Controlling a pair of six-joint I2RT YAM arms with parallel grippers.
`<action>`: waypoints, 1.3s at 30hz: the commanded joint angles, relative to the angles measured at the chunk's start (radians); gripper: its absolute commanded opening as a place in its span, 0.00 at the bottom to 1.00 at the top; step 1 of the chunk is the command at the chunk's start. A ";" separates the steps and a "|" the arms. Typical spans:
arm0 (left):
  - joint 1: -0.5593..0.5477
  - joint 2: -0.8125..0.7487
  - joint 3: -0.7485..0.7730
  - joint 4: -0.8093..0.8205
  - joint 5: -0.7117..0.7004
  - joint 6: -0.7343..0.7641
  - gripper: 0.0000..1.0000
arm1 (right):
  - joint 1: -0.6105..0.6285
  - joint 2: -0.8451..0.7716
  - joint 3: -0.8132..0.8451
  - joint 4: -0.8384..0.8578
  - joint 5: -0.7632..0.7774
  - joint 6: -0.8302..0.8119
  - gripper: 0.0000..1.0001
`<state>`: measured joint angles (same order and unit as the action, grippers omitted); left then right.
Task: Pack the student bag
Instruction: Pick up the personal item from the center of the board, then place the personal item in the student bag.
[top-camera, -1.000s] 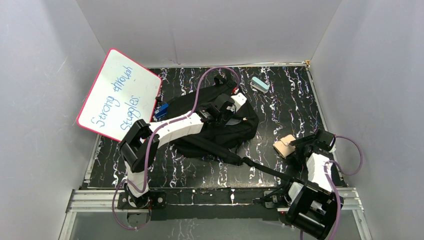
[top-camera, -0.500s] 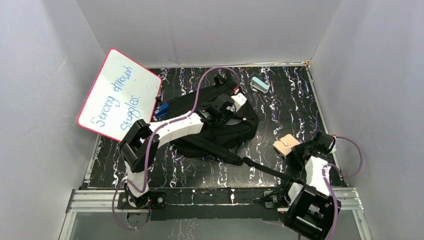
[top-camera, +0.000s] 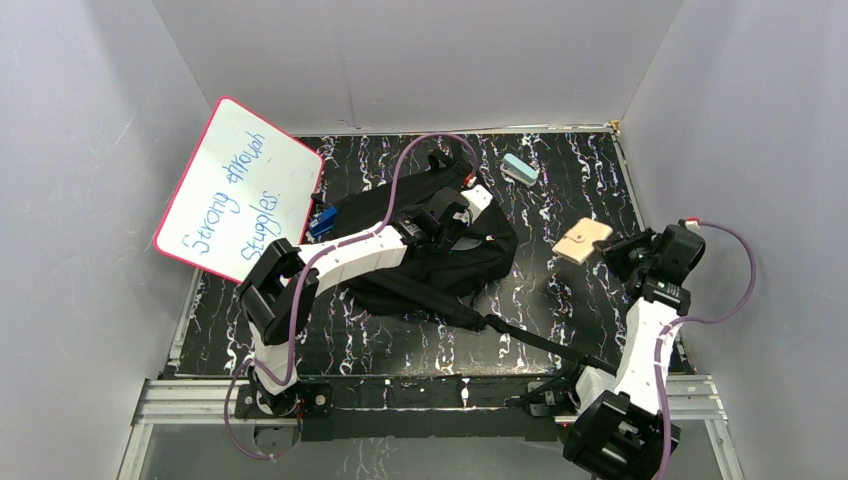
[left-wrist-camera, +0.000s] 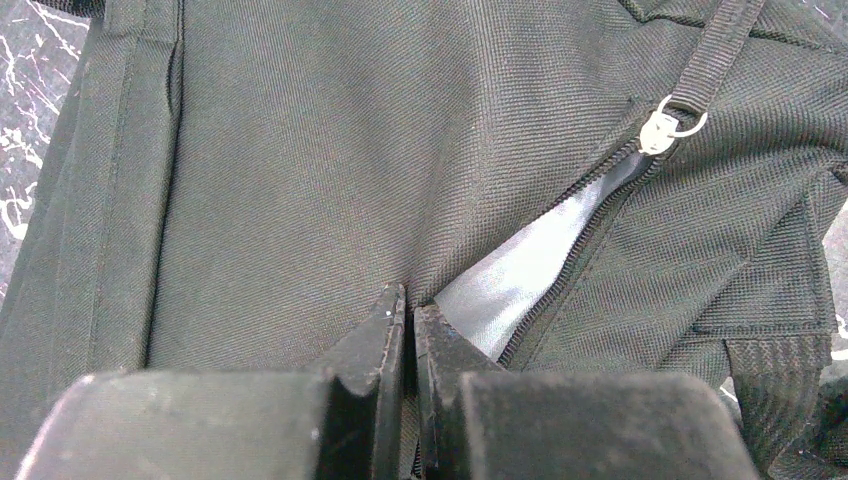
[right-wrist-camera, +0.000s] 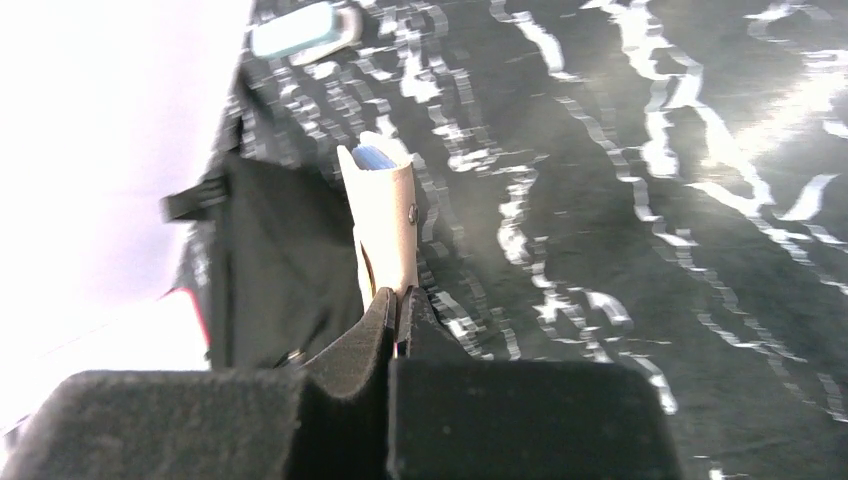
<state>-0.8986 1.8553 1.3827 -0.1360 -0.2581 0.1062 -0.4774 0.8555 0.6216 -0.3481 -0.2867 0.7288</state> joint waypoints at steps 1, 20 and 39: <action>0.000 -0.057 0.025 -0.026 -0.022 -0.031 0.00 | 0.017 -0.016 0.129 -0.016 -0.247 0.090 0.00; 0.005 -0.060 0.051 -0.037 -0.021 -0.083 0.00 | 0.683 -0.023 0.000 0.133 -0.134 0.496 0.00; 0.005 -0.099 0.048 -0.062 0.008 -0.067 0.00 | 0.922 0.108 -0.200 0.535 0.186 0.710 0.00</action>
<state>-0.8932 1.8515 1.3941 -0.1658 -0.2550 0.0402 0.4419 0.9836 0.4175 0.0704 -0.1921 1.4021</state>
